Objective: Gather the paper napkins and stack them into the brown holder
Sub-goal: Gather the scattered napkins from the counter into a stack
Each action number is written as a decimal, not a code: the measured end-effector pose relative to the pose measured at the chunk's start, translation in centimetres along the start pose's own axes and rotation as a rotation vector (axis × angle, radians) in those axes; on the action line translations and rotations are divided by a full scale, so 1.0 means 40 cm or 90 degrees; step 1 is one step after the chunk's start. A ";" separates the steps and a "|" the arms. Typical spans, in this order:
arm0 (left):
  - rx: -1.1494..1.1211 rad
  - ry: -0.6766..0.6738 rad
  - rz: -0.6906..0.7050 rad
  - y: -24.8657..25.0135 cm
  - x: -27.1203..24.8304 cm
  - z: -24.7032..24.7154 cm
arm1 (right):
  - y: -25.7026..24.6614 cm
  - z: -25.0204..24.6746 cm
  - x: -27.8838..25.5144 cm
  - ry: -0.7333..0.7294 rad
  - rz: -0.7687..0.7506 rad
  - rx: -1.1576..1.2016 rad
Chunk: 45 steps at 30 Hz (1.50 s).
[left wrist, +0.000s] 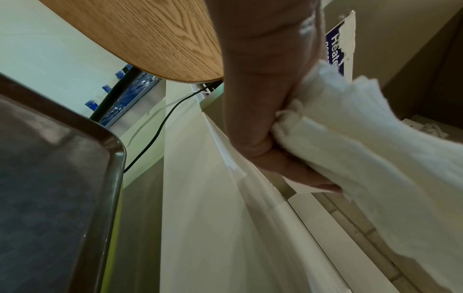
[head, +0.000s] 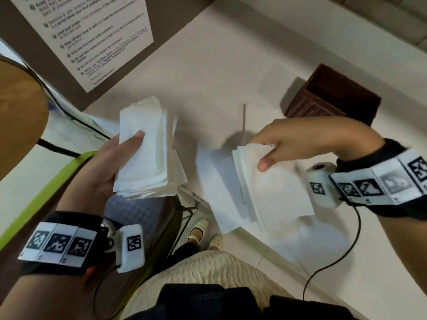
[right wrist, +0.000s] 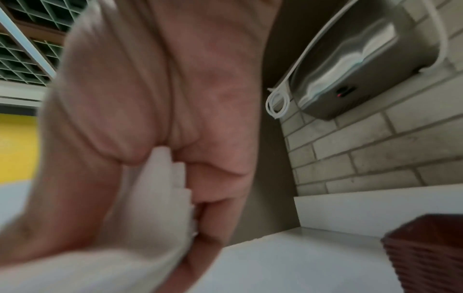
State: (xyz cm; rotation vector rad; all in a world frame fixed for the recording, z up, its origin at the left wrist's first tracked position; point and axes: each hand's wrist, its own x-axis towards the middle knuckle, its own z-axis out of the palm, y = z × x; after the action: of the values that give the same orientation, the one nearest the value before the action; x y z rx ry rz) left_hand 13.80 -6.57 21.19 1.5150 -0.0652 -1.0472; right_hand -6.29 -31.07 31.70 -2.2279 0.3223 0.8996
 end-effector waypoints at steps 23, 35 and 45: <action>-0.005 -0.043 -0.003 -0.013 0.011 0.028 | 0.071 0.126 0.199 0.177 0.056 -0.078; 0.017 -0.017 -0.019 -0.027 0.023 0.058 | 0.041 0.119 -0.054 0.216 0.041 0.027; 0.036 -0.056 -0.070 -0.026 0.035 0.157 | 0.274 -0.008 -0.083 0.318 0.223 0.086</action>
State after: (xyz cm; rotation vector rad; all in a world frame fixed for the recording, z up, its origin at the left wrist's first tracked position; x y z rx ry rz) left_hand 10.14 -11.93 20.45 1.5368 -0.0743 -1.2083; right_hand -13.57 -39.33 28.47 -2.2805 0.9979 0.4545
